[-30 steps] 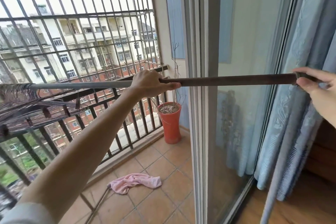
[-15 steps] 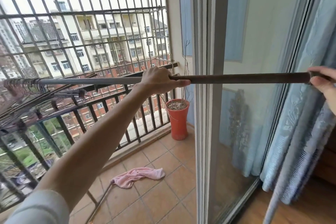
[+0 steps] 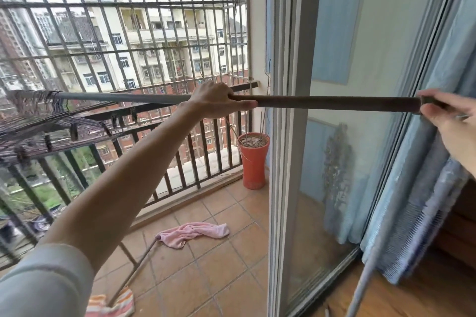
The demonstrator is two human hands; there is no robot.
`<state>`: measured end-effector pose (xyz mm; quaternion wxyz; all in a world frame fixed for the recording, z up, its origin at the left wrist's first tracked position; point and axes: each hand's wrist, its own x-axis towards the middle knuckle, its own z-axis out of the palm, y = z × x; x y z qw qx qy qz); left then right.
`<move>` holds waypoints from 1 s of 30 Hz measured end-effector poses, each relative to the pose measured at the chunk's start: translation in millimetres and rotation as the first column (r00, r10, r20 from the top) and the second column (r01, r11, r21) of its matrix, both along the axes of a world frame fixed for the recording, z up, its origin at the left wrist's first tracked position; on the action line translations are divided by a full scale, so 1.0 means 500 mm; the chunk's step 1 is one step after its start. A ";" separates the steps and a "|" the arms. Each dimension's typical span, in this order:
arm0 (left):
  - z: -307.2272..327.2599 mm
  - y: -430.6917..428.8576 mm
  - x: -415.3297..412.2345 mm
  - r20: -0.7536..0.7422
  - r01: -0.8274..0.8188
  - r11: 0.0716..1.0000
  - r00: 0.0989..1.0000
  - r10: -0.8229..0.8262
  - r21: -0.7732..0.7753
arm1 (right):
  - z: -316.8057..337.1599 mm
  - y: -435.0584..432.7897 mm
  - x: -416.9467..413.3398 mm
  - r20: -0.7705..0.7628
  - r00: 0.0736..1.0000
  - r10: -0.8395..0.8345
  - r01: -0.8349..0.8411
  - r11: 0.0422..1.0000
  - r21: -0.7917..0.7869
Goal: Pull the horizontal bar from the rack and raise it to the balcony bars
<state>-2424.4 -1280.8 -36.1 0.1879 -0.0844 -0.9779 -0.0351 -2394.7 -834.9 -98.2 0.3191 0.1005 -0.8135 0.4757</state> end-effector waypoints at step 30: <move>0.010 0.002 -0.097 0.049 0.030 0.992 0.998 -0.036 0.119 | 0.002 -0.016 -0.056 -0.050 0.971 -0.235 0.238 0.970 0.054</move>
